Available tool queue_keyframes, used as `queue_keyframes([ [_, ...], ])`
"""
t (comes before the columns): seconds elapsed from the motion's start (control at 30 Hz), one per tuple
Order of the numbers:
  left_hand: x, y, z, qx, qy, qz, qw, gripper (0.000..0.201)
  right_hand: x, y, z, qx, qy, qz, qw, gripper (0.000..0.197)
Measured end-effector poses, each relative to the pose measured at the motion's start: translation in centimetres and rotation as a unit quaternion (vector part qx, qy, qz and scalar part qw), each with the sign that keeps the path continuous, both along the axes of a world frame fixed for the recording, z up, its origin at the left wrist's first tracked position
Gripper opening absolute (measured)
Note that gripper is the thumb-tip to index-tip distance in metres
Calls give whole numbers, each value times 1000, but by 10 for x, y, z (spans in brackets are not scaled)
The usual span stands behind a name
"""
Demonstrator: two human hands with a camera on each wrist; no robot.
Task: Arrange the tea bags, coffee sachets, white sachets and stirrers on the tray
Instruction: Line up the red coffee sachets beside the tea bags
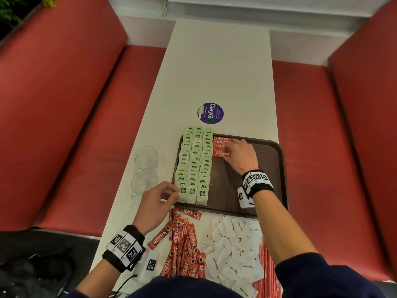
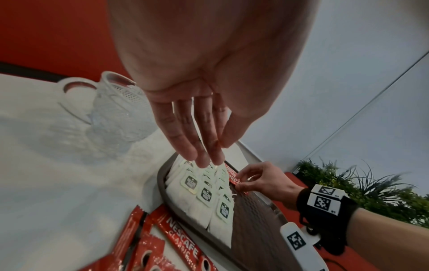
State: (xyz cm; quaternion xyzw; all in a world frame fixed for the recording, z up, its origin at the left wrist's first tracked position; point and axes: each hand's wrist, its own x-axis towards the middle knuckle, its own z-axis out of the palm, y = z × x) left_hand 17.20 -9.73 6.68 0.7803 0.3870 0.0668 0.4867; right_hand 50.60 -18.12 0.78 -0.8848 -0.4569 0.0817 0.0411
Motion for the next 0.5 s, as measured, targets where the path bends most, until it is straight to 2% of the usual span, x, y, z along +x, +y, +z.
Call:
queue_keyframes([
  [0.33, -8, 5, 0, 2, 0, 14, 1000, 12, -7, -2, 5, 53, 39, -30, 997, 30],
  [0.43, -13, 7, 3, 10, 8, 10, 1000, 12, -45, -11, 29, 142, 92, -56, 984, 21],
  [0.5, -19, 7, 0, 13, 32, 1, 999, 11, -83, -22, 43, 162, 156, -56, 973, 11],
])
